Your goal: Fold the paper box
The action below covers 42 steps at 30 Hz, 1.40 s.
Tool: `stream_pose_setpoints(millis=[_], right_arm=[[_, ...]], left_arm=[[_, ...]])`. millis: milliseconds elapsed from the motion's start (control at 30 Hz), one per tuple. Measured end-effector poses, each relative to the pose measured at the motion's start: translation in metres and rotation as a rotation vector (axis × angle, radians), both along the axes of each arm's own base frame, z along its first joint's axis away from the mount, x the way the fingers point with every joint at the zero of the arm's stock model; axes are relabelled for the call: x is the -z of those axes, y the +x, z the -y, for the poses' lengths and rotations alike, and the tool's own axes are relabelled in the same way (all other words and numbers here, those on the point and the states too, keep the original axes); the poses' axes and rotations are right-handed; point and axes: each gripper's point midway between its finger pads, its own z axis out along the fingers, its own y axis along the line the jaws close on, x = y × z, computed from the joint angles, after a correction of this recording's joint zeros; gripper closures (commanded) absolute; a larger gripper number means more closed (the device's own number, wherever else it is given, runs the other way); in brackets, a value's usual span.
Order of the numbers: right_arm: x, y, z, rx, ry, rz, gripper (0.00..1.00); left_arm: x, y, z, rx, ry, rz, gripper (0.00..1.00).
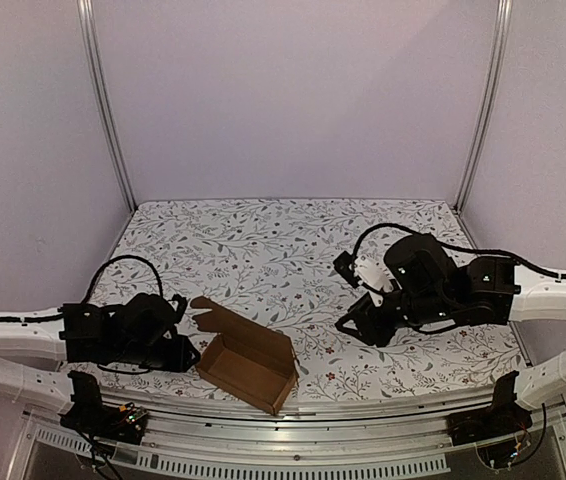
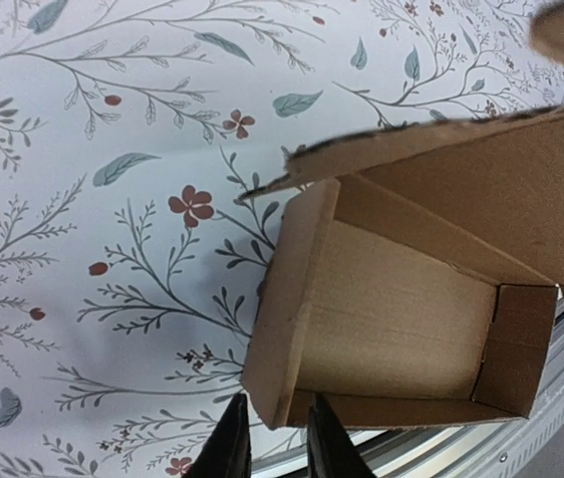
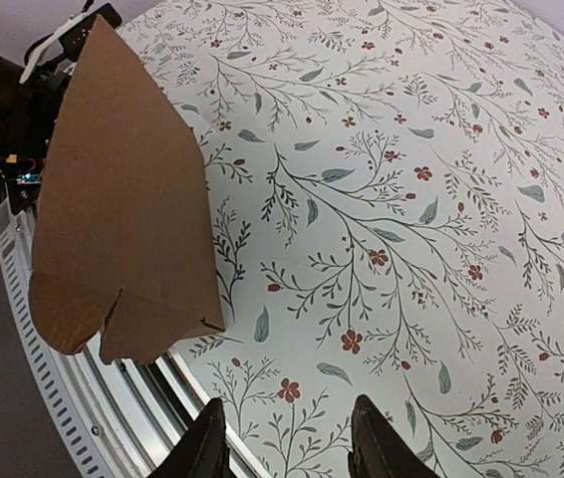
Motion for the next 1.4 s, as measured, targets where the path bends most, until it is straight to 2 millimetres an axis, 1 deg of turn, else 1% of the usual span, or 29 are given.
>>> stream_pose_setpoints(millis=[67, 100, 167, 233, 333, 433, 533, 600, 667, 733, 833, 1067, 1233, 1400], right_arm=[[0.004, -0.001, 0.004, 0.011, 0.000, -0.007, 0.61], [0.006, -0.002, 0.005, 0.017, 0.002, -0.011, 0.62], [0.011, -0.003, 0.008, 0.027, 0.003, -0.019, 0.67], [0.018, -0.004, 0.011, 0.035, -0.002, -0.032, 0.76], [0.028, -0.006, 0.011, 0.050, 0.005, -0.059, 0.91], [0.038, -0.013, 0.008, 0.051, 0.015, -0.084, 0.99], [0.053, -0.022, -0.001, 0.043, 0.024, -0.116, 1.00], [0.068, -0.029, -0.007, 0.043, 0.022, -0.150, 1.00], [0.084, -0.043, -0.015, 0.026, 0.013, -0.188, 1.00], [0.095, -0.050, -0.022, 0.026, 0.012, -0.217, 1.00], [0.109, -0.057, -0.035, 0.029, 0.030, -0.275, 1.00], [0.135, -0.066, -0.059, 0.041, 0.088, -0.407, 1.00], [0.148, -0.069, -0.069, 0.054, 0.116, -0.466, 1.00], [0.157, -0.067, -0.076, 0.079, 0.137, -0.497, 1.00]], left_arm=[[-0.002, -0.004, -0.002, -0.014, -0.006, 0.003, 0.82], [-0.003, -0.006, -0.004, -0.024, -0.012, 0.006, 0.84], [-0.003, -0.008, -0.008, -0.053, -0.031, 0.010, 0.91], [0.001, -0.009, -0.016, -0.092, -0.035, 0.009, 0.97], [0.009, -0.010, -0.028, -0.148, -0.029, 0.007, 0.99], [0.015, -0.009, -0.035, -0.185, -0.018, 0.012, 1.00], [0.019, -0.006, -0.034, -0.203, -0.038, 0.020, 1.00], [0.027, -0.006, -0.034, -0.208, -0.053, 0.015, 1.00], [0.036, -0.006, -0.035, -0.210, -0.047, 0.005, 1.00], [0.042, -0.005, -0.034, -0.214, -0.040, -0.004, 1.00], [0.043, 0.000, -0.029, -0.217, -0.061, -0.003, 1.00], [0.044, 0.012, -0.022, -0.222, -0.107, 0.011, 1.00], [0.050, 0.010, -0.017, -0.197, -0.113, -0.005, 1.00], [0.054, 0.009, -0.013, -0.178, -0.113, -0.017, 1.00]])
